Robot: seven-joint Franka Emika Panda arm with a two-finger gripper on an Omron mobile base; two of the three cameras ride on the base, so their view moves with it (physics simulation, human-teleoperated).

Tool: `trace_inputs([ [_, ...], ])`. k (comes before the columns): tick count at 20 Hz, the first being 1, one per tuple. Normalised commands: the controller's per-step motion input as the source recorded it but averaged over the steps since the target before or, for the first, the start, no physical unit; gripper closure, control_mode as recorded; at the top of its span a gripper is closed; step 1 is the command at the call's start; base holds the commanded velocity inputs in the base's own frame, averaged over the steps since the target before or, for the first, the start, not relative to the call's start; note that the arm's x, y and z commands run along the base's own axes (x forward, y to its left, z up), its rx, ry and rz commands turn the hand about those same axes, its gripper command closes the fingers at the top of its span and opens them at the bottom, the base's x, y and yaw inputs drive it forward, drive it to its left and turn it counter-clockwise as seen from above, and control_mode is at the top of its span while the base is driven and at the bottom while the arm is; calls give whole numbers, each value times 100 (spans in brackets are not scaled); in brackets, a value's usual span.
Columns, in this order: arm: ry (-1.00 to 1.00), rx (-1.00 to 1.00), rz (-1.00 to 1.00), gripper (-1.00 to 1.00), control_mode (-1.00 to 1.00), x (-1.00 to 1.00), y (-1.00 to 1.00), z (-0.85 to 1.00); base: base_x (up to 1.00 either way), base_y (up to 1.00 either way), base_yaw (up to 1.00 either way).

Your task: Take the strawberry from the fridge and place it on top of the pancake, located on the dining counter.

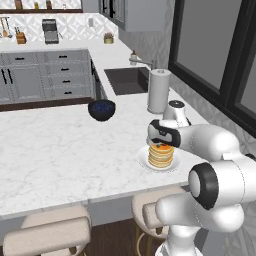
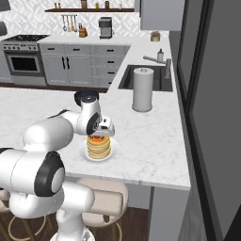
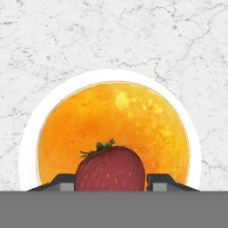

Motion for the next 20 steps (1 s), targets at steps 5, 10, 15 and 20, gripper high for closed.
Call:
trace_inputs([
  [5, 0, 0, 0, -100, -100, 0, 0, 0, 0, 0, 0],
  [10, 0, -4, 0, -100, -100, 0, 5, 11, 0, 0, 0],
  [15, -3, -10, 0, -100, -100, -28, 14, 79, 0, 0, 0],
  [20, -5, -9, 8, -100, -100, -95, 50, 63, 0, 0, 0],
])
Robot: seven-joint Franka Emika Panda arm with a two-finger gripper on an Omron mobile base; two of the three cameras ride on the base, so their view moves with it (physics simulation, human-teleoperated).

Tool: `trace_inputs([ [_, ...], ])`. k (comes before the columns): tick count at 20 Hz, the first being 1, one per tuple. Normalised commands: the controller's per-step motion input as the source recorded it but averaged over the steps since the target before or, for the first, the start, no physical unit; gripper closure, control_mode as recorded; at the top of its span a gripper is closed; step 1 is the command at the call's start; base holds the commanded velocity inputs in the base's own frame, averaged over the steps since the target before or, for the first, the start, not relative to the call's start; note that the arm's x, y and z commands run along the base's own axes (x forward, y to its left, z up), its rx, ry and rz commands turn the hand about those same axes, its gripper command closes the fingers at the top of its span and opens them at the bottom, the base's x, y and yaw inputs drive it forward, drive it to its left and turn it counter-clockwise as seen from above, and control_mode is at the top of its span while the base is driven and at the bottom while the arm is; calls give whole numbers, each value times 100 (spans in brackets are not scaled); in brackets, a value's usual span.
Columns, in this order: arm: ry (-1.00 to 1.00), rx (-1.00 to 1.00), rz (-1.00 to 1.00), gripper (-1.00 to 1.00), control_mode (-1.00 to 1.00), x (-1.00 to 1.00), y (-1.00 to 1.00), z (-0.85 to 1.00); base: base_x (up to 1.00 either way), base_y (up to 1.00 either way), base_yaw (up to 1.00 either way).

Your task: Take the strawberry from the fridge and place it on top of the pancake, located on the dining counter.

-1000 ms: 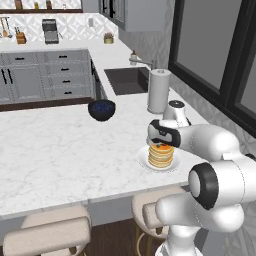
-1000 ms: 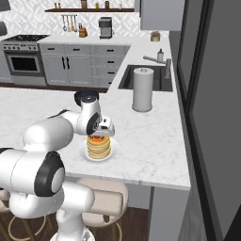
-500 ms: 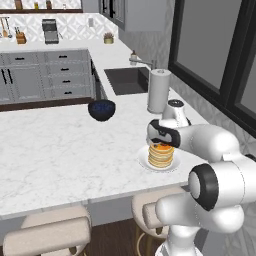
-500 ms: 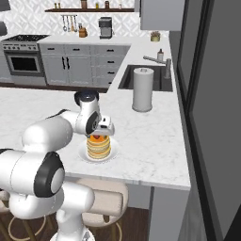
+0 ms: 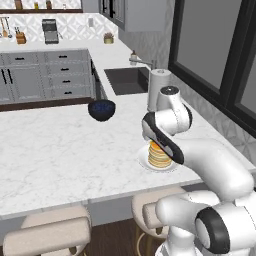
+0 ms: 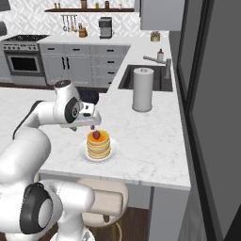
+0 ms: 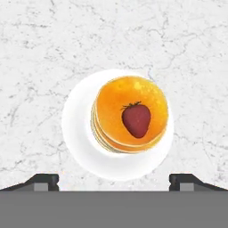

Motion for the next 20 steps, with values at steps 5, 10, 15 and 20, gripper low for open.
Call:
trace_inputs([
  [5, -1, -14, 13, -100, -100, -100, 95, 7, 0, 0, 0],
  [10, 0, -28, 4, -100, -100, -100, 100, -7, 0, 0, 0],
  [15, 0, -24, 6, -100, -100, -100, 89, -49, 0, 0, 0],
  [20, -1, 2, 7, -100, -100, -85, 19, -76, 0, 0, 0],
])
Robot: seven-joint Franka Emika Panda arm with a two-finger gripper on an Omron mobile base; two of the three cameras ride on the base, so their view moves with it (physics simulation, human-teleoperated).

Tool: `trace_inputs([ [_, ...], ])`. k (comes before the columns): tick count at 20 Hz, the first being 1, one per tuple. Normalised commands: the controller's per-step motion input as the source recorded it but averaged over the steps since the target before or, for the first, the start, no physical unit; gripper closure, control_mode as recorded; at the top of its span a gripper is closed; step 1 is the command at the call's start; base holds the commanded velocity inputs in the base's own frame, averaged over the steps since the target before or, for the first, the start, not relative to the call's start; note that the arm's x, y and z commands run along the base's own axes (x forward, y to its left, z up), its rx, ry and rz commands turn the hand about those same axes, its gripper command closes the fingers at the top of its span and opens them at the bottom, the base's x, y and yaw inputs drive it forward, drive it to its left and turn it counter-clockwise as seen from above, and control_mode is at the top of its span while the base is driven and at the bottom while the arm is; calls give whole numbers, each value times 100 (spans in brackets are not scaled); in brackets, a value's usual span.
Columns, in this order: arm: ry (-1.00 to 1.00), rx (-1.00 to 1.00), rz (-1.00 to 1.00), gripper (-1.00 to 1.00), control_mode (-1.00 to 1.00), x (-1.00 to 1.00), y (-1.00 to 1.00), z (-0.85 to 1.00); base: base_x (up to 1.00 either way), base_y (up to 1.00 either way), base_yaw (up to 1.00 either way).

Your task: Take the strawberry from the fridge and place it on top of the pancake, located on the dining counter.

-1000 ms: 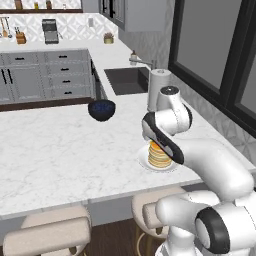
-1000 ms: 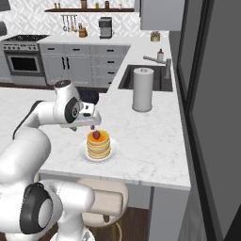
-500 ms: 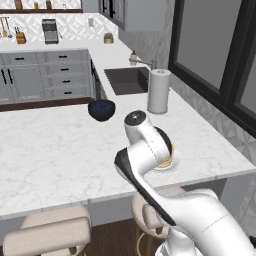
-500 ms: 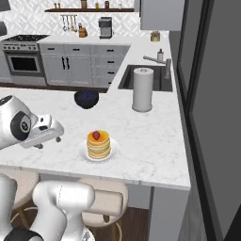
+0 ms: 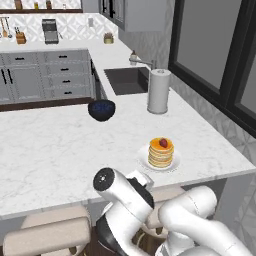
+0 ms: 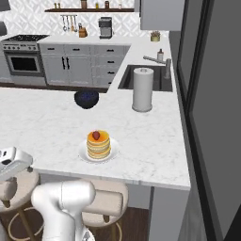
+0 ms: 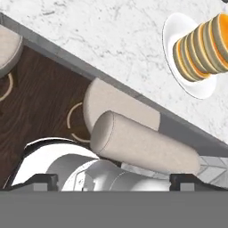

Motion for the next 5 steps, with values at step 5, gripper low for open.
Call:
trace_inputs([
  [5, 1, 2, 0, -100, -100, -2, 13, -6, 0, 0, 0],
])
